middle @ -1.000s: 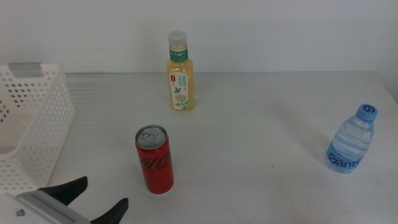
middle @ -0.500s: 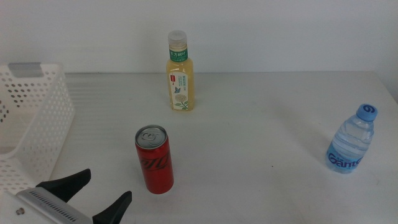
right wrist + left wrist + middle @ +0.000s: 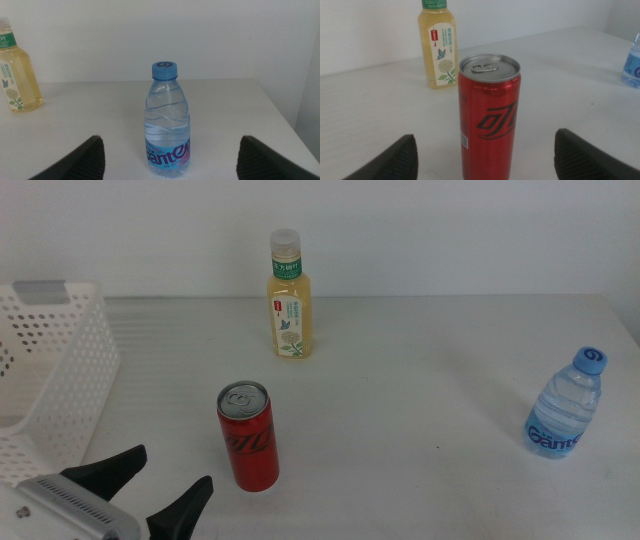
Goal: Use arms to grab the bottles and put them into the dustbin to the left of the table.
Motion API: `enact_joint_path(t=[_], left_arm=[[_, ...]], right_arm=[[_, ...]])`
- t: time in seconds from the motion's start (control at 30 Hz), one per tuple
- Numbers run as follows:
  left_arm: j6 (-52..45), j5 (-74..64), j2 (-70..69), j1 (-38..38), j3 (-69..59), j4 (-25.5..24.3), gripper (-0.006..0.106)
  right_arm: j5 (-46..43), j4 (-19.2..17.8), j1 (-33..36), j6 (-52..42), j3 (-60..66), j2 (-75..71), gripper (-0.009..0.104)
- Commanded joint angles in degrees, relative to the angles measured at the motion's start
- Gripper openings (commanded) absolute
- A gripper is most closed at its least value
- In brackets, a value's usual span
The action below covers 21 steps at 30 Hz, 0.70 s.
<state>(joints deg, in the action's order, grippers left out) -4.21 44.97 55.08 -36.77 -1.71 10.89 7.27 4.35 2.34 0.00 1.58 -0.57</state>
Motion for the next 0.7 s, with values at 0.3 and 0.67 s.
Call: enact_joint_path(t=[0.3, 0.67], left_arm=[[4.9, 21.1, 13.3, -0.2, -0.2, -3.1, 0.089], [9.7, 30.5, 29.6, -0.2, 2.9, -4.2, 0.089]], right_arm=[[-4.4, -0.2, -0.3, -0.5, -0.4, -1.6, 0.076], [-4.4, -0.2, -0.3, -0.5, -0.4, -1.6, 0.076]])
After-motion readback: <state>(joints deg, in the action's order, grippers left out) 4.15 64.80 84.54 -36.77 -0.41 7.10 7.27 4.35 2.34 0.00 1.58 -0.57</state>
